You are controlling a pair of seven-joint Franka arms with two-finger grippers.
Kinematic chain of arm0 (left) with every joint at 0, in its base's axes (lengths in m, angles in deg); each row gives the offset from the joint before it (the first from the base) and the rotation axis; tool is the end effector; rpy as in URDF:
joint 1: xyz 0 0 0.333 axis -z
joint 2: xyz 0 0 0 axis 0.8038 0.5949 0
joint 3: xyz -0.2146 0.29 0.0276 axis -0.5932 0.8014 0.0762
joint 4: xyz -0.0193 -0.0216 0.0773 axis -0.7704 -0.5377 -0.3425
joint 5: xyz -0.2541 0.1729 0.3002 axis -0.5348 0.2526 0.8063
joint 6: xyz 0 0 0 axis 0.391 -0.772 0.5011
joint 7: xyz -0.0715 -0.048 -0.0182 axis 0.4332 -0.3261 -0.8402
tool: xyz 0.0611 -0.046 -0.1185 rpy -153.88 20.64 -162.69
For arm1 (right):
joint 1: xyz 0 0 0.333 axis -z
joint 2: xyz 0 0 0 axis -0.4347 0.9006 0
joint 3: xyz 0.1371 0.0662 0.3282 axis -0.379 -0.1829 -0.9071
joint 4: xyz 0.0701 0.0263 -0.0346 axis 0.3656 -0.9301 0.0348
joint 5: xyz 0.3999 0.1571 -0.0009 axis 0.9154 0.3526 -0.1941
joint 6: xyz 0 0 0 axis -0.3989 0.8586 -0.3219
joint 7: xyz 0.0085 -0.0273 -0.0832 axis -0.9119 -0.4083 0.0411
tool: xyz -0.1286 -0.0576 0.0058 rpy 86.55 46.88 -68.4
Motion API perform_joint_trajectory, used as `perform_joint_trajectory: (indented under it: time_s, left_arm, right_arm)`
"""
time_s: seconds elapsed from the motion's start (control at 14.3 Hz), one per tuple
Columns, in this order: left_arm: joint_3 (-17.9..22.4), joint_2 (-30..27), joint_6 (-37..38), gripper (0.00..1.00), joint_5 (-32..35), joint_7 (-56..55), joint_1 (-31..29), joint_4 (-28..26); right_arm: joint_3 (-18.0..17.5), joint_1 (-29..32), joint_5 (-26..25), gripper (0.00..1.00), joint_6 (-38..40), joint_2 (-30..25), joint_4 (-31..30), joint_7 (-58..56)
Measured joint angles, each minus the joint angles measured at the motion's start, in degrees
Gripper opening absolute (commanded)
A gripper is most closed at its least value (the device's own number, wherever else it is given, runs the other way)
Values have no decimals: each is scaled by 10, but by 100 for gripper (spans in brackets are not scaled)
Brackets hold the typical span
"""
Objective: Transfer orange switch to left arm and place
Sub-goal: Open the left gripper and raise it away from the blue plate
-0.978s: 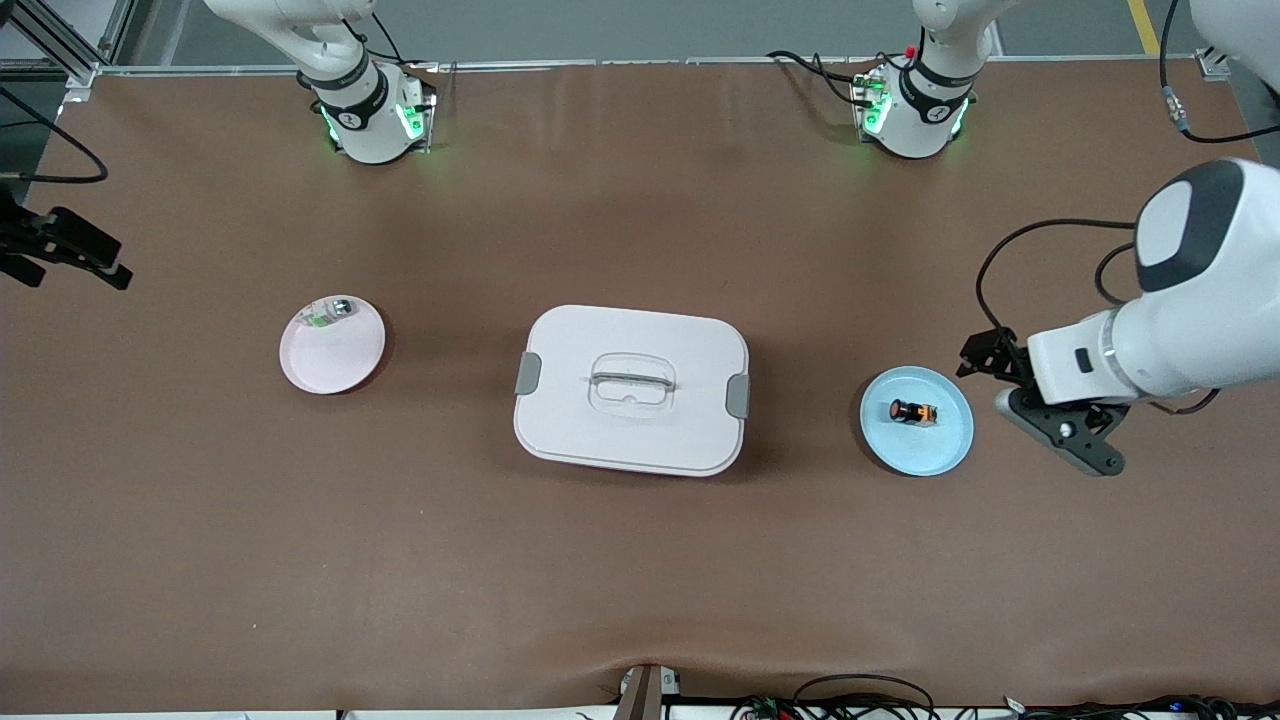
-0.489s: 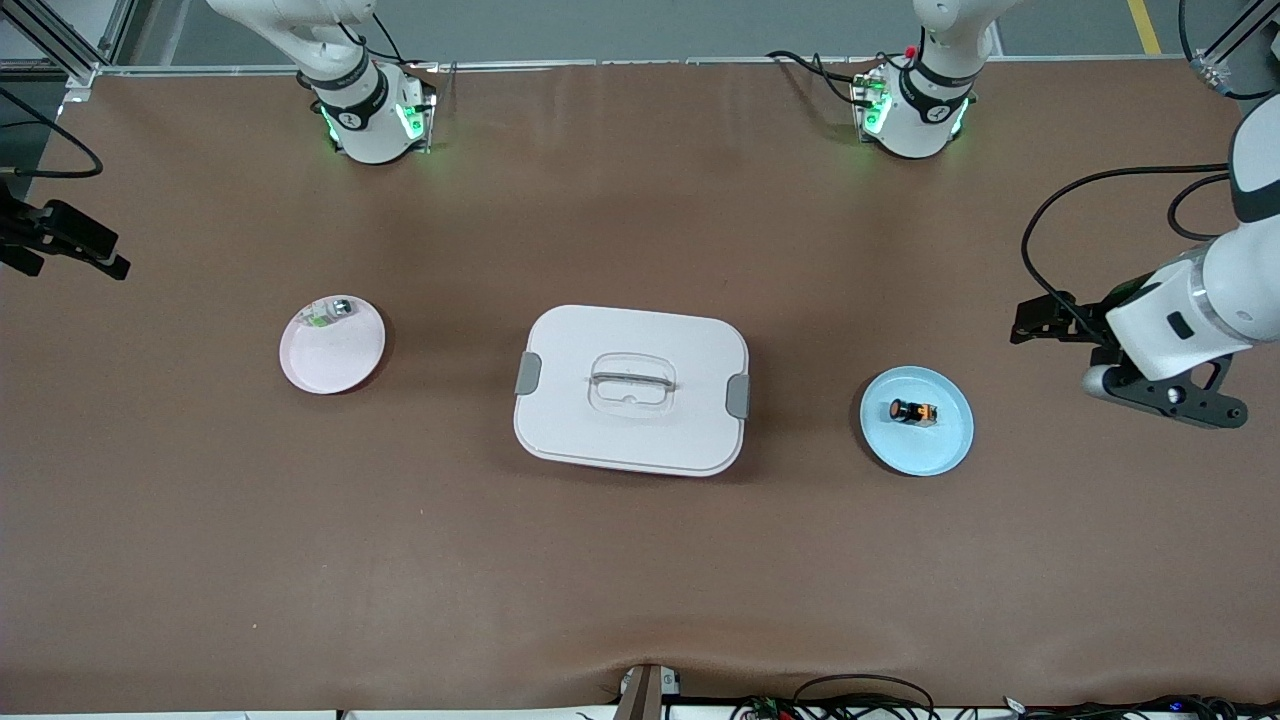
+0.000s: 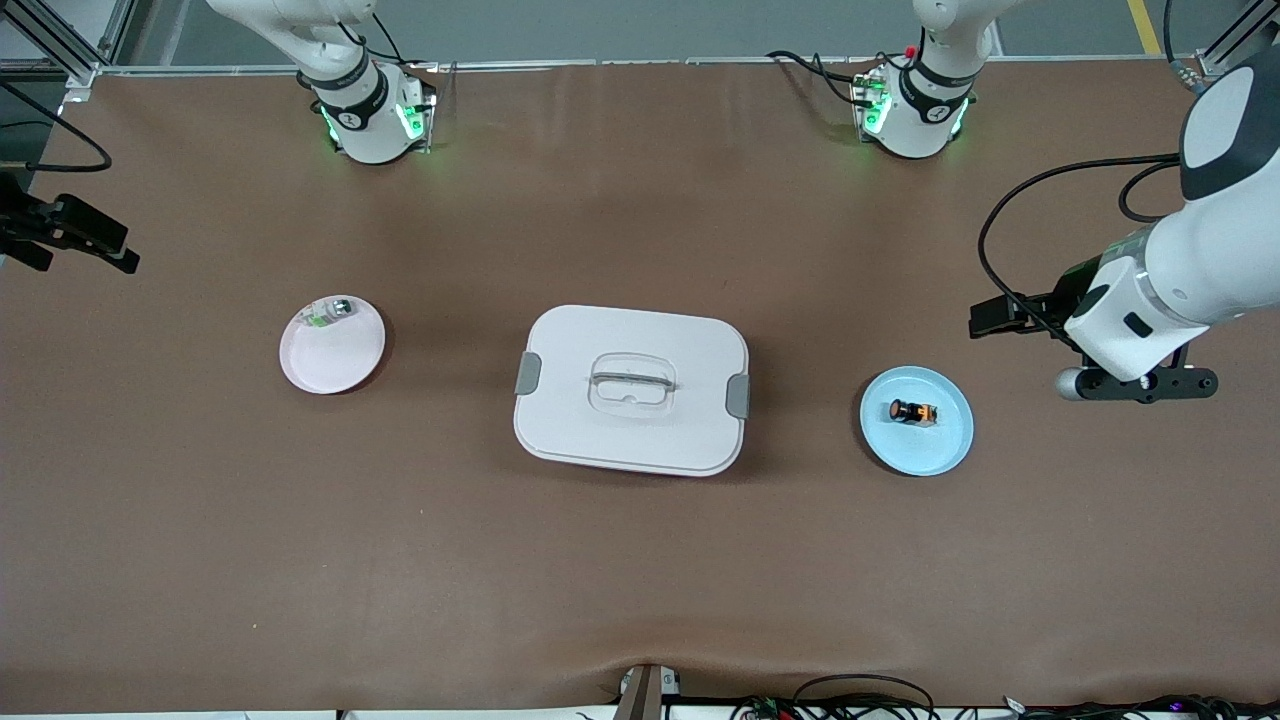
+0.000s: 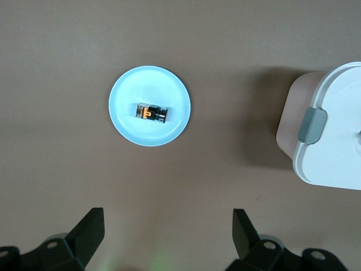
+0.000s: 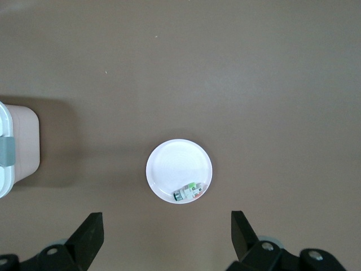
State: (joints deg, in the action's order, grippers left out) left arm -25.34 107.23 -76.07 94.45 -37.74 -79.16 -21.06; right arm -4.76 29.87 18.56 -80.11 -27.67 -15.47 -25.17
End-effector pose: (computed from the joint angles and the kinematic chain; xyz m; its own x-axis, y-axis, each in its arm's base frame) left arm 0.6627 -0.1215 0.5702 0.9861 0.0160 -0.1655 0.0293 -0.9965 0.0784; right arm 0.5728 -0.0375 0.6473 0.9984 -0.0555 0.0070 -0.0553 -0.9982 -0.0249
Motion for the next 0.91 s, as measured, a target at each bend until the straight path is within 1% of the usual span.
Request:
perform_joint_trajectory:
  time_s: [0.35, 0.56, 0.7, 0.77, 0.84, 0.91]
  left_arm:
    - [3, -8, 12, 100, 0, 0, -18, 1]
    - [4, -9, 28, 100, 0, 4, -53, 1]
    - [14, -15, 29, 100, 0, 4, -63, 6]
    - [31, -26, 32, 100, -2, 5, -54, 9]
    - [66, -43, 41, 100, -17, 5, -31, 12]
    - [128, -66, 48, 100, -52, 6, 11, 13]
  right_arm:
    - [0, 0, 0, 100, 5, 0, 0, 0]
    - [-1, 0, 0, 100, 5, 0, 0, 0]
    - [-1, 0, 0, 100, 5, 0, 0, 0]
    - [-1, 0, 0, 100, 5, 0, 0, 0]
    - [-1, 0, 0, 100, 5, 0, 0, 0]
    - [-1, 0, 0, 100, 6, 0, 0, 0]
